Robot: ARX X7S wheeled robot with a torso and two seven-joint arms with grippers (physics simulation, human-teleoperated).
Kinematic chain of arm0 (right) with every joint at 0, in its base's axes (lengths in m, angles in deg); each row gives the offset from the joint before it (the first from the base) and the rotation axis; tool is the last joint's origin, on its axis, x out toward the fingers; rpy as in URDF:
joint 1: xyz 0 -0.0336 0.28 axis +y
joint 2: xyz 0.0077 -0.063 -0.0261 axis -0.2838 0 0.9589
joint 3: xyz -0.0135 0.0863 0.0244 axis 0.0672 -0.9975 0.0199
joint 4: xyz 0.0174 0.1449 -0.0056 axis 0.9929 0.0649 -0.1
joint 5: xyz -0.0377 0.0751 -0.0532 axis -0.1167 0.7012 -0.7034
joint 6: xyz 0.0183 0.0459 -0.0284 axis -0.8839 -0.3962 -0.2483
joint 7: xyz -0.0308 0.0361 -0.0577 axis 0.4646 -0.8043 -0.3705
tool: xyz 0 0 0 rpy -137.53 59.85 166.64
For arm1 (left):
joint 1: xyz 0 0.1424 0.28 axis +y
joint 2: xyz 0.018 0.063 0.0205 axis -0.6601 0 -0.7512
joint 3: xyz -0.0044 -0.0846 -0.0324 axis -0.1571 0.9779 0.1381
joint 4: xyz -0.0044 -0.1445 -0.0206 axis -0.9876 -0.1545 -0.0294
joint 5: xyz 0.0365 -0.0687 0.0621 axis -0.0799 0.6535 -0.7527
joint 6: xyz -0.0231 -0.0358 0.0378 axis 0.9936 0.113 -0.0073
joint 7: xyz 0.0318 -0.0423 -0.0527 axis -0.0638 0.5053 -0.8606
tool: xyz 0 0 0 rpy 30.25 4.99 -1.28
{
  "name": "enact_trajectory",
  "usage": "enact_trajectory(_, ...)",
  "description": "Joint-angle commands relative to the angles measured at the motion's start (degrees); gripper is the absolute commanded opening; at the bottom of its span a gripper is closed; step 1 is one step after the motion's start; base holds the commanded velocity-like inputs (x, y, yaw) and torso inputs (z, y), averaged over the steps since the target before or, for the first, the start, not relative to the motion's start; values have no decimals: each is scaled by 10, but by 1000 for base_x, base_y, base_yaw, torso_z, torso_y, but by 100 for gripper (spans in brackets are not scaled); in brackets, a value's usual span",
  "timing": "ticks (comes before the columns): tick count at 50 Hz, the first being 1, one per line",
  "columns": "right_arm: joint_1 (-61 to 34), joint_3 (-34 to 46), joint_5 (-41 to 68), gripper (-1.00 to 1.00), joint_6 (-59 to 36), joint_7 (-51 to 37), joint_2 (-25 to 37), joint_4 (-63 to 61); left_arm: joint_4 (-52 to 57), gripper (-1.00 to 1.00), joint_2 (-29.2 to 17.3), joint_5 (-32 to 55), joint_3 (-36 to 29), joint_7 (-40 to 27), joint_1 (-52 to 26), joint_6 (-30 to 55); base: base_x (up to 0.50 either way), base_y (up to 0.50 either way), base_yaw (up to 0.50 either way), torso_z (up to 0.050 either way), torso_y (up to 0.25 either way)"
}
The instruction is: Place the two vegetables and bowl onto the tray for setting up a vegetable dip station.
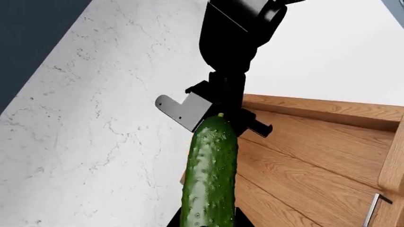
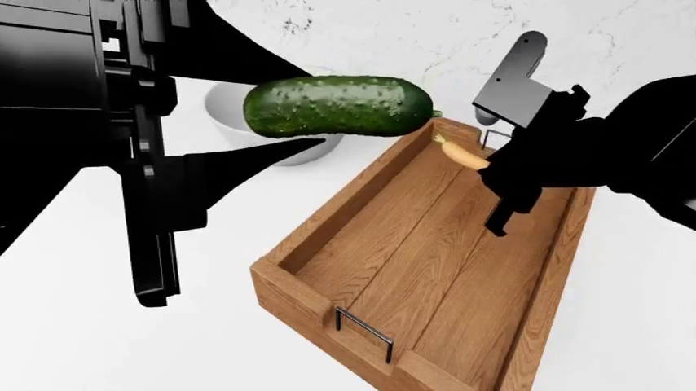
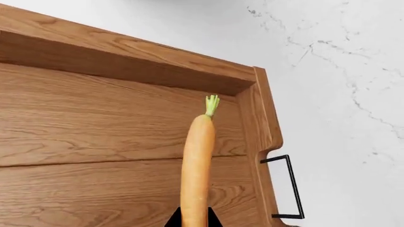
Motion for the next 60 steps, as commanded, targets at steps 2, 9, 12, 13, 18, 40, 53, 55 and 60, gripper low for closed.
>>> enact_trajectory(2,6,11,-22,-100,4,-9,-14,28,-1,-100,-4,-8,6,-9,3,-8,0,0,0,0,5)
enact_trajectory(9,4,10,-27,100,2,-19,-15,29,0,-100,-9,-6,9,-10,7,-11,0,0,0,0,0)
enact_trajectory(12,5,10,-26,100,0,-21,-15,27,1,-100,-12,-4,11,-10,7,-11,0,0,0,0,0)
enact_trajectory(13,4,10,-26,100,-1,-21,-16,27,2,-100,-13,-4,11,-10,8,-11,0,0,0,0,0)
enact_trajectory(18,3,10,-24,100,-5,-23,-13,21,4,-100,-15,-2,12,-10,10,-12,0,0,0,0,0)
enact_trajectory(40,-50,-159,195,100,-92,-106,202,-264,-117,-100,96,-151,-87,46,14,-85,0,0,0,0,0)
enact_trajectory(53,-99,-209,276,100,-142,-139,274,-312,-141,-100,159,-183,-133,62,44,-127,0,0,0,0,1)
enact_trajectory(55,-116,-220,287,100,-151,-139,282,-316,-138,-100,162,-184,-139,62,50,-129,0,0,0,0,0)
enact_trajectory(60,-144,-244,327,100,-167,-150,303,-327,-146,-100,171,-191,-149,65,67,-147,0,0,0,0,0)
